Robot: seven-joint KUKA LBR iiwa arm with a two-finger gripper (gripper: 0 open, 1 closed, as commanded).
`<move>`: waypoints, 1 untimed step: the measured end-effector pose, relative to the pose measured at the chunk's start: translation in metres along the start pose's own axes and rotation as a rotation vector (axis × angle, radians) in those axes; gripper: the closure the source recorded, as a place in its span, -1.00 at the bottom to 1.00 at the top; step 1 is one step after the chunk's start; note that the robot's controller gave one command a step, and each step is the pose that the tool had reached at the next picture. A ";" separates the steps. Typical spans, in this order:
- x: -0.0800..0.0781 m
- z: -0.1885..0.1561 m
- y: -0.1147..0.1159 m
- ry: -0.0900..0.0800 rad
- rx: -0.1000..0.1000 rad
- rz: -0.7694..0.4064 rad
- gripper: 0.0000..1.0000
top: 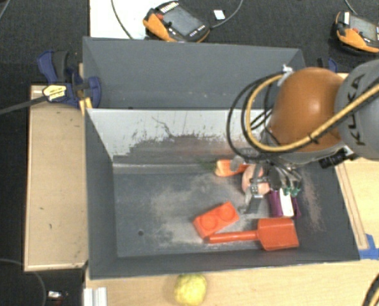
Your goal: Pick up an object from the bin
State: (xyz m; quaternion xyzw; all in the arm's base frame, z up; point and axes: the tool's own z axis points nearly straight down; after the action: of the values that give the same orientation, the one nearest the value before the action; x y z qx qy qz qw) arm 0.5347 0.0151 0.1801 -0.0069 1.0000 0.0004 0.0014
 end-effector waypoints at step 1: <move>0.052 0.101 0.029 -0.003 0.000 -0.206 -1.00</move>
Offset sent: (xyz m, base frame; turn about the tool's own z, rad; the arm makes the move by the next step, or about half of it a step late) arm -0.0540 0.0283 -0.0631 -0.1257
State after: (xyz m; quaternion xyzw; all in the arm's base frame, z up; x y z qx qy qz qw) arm 0.4827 0.0432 0.0788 -0.1098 0.9940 0.0003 0.0031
